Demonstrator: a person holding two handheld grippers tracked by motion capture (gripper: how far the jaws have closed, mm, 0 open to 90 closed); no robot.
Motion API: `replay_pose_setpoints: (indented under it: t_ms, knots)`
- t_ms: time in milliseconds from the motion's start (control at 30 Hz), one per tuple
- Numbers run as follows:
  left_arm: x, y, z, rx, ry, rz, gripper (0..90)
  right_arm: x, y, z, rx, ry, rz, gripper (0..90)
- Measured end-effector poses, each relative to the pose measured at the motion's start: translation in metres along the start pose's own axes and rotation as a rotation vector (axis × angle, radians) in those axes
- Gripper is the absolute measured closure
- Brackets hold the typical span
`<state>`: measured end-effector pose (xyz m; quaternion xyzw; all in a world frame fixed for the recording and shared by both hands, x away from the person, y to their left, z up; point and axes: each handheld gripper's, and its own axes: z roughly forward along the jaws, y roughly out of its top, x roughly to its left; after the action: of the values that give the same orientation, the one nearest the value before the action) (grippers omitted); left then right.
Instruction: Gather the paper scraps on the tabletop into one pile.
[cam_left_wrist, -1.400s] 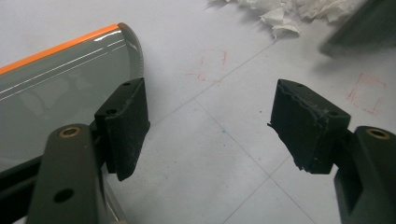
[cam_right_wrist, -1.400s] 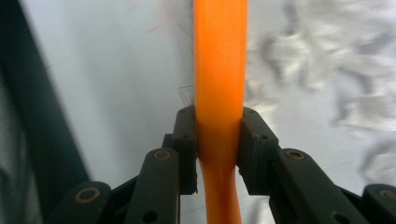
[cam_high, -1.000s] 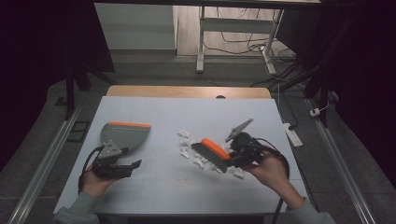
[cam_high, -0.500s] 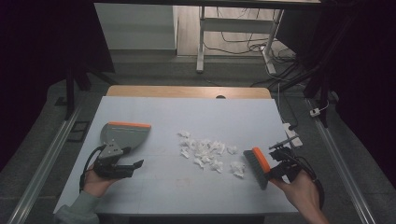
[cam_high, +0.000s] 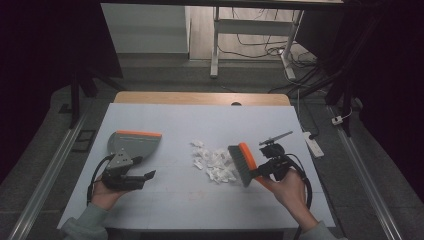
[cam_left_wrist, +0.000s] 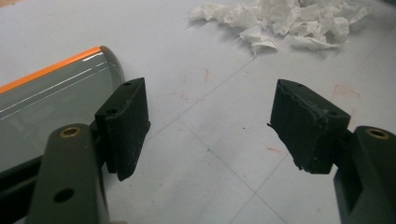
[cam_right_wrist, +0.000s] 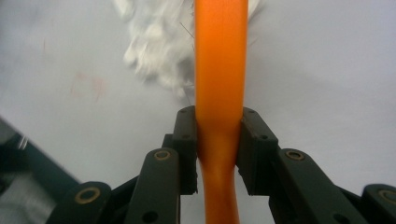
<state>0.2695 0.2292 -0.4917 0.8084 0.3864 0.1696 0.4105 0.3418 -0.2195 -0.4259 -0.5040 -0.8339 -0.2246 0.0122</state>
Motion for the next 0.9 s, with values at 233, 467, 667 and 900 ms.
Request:
replay_pose_setpoints:
  t_ms: [233, 467, 667, 900]
  knots:
    - [-0.002, 0.000, 0.000, 0.015, 0.018, 0.001, 28.9, -0.037, 0.012, -0.023, -0.088, -0.083, 0.026, 71.0]
    - [-0.003, 0.000, 0.001, 0.031, 0.035, -0.008, 28.9, -0.062, 0.032, 0.009, 0.011, -0.131, 0.033, 71.0]
    - [-0.005, 0.000, 0.002, 0.042, 0.043, -0.009, 28.9, -0.038, 0.040, 0.027, 0.039, -0.034, -0.033, 71.0]
    - [-0.006, -0.002, 0.000, 0.043, 0.052, -0.013, 29.0, -0.041, 0.049, -0.002, -0.079, -0.006, -0.045, 70.9]
